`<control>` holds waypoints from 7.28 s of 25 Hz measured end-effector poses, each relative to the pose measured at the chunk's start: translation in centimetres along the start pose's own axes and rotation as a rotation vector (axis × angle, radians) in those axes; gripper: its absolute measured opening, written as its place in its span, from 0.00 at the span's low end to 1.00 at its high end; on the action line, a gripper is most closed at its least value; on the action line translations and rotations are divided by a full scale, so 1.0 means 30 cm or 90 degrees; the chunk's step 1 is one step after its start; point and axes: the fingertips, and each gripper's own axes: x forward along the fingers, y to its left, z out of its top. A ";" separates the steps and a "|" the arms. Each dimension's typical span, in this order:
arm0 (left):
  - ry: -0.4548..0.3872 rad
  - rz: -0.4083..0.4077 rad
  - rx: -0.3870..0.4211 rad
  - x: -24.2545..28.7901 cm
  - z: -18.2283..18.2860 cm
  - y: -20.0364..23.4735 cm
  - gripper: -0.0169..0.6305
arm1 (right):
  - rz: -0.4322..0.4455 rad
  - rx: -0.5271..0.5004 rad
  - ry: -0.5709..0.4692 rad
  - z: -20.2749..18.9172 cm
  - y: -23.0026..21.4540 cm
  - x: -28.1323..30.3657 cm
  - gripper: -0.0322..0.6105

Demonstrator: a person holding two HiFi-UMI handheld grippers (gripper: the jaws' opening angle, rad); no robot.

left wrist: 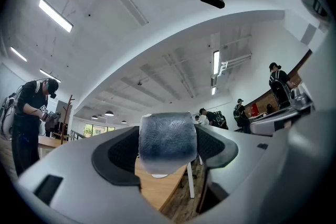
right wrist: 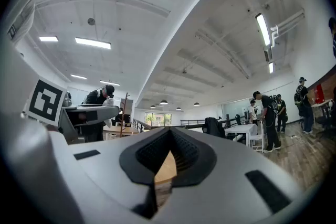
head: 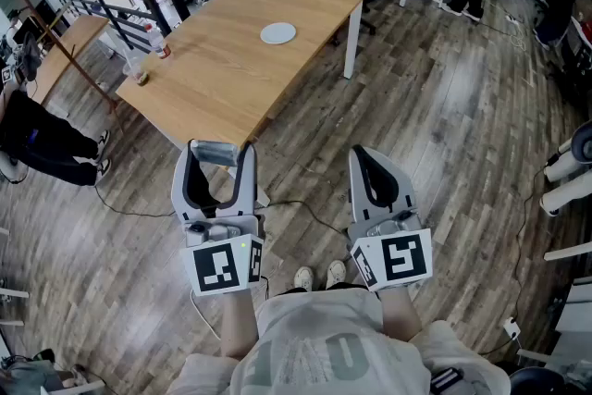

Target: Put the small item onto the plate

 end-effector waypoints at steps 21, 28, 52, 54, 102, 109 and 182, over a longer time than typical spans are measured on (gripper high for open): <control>-0.027 0.021 0.005 0.033 0.024 -0.141 0.52 | -0.040 0.060 0.000 -0.088 -0.288 -0.122 0.08; -0.045 0.027 -0.025 0.163 -0.037 -0.113 0.52 | -0.026 0.040 0.000 -0.111 -0.344 -0.017 0.08; -0.054 0.046 0.008 1.481 -0.418 0.208 0.52 | 0.137 -0.011 0.017 -0.230 -0.638 1.483 0.08; -0.056 0.054 0.010 1.554 -0.436 0.242 0.52 | 0.144 -0.011 0.017 -0.236 -0.657 1.562 0.08; 0.633 0.060 -0.124 2.093 -1.724 0.205 0.52 | 0.185 0.007 0.197 -0.578 -1.106 2.048 0.08; 0.725 0.040 -0.121 2.034 -1.872 0.172 0.52 | 0.155 0.005 0.210 -0.603 -1.177 2.054 0.08; 0.021 0.246 0.053 1.816 -0.464 0.367 0.04 | 0.273 0.046 -0.047 -0.154 -0.669 2.032 0.08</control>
